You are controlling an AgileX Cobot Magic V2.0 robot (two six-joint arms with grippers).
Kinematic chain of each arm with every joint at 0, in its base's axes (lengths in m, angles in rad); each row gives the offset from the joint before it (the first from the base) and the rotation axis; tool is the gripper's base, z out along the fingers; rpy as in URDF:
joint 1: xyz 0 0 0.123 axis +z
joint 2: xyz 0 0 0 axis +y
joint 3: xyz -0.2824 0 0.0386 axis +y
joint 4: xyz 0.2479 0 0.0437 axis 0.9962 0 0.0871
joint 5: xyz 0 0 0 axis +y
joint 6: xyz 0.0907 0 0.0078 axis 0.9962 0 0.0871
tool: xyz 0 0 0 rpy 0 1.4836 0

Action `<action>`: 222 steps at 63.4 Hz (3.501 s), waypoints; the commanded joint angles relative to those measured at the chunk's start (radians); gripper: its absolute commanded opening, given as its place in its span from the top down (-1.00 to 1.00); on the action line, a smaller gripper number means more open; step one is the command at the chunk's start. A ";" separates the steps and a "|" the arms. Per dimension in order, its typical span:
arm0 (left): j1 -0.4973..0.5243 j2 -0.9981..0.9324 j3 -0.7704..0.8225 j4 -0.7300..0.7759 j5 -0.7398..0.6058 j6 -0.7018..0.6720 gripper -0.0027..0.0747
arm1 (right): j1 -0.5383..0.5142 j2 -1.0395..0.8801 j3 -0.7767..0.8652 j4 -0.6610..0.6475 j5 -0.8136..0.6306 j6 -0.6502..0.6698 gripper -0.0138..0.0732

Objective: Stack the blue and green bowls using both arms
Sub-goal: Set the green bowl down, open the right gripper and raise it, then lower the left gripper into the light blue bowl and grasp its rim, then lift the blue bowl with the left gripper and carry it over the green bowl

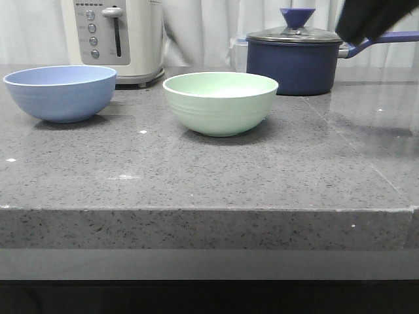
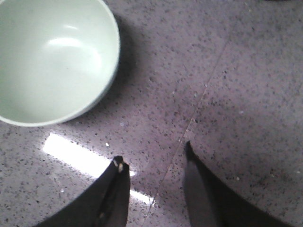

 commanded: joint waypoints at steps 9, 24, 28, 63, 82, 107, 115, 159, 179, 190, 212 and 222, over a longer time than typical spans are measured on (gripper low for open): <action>-0.008 0.006 -0.027 -0.004 -0.078 0.001 -0.39 | -0.002 -0.037 0.109 0.126 -0.158 -0.139 0.27; -0.008 0.006 -0.027 -0.004 -0.078 0.001 -0.39 | 0.016 -0.019 0.139 0.310 -0.211 -0.362 0.82; -0.008 0.006 -0.027 -0.004 -0.080 0.001 -0.39 | 0.037 0.000 0.139 0.334 -0.226 -0.420 0.83; -0.008 0.006 -0.027 -0.004 -0.082 0.001 -0.39 | 0.061 0.083 0.139 0.349 -0.364 -0.448 0.83; -0.008 0.006 -0.027 -0.004 -0.082 0.001 -0.39 | 0.061 0.083 0.139 0.349 -0.361 -0.448 0.83; -0.005 0.188 -0.150 0.090 0.048 -0.010 -0.39 | 0.061 0.083 0.139 0.349 -0.361 -0.448 0.83; -0.005 0.311 -0.235 0.101 0.112 -0.010 -0.39 | 0.061 0.083 0.139 0.349 -0.361 -0.448 0.83; 0.234 0.916 -0.626 -0.116 0.184 -0.025 -0.39 | 0.061 0.083 0.139 0.349 -0.361 -0.448 0.83; 0.234 1.044 -0.634 -0.133 0.134 -0.032 -0.39 | 0.061 0.083 0.139 0.349 -0.359 -0.448 0.83; 0.234 1.062 -0.634 -0.143 0.114 -0.032 -0.38 | 0.061 0.083 0.139 0.349 -0.359 -0.448 0.83; 0.234 1.062 -0.634 -0.143 0.071 -0.032 0.55 | 0.061 0.083 0.139 0.349 -0.359 -0.448 0.83; 0.234 1.062 -0.634 -0.143 0.064 -0.032 0.82 | 0.061 0.083 0.139 0.349 -0.359 -0.448 0.83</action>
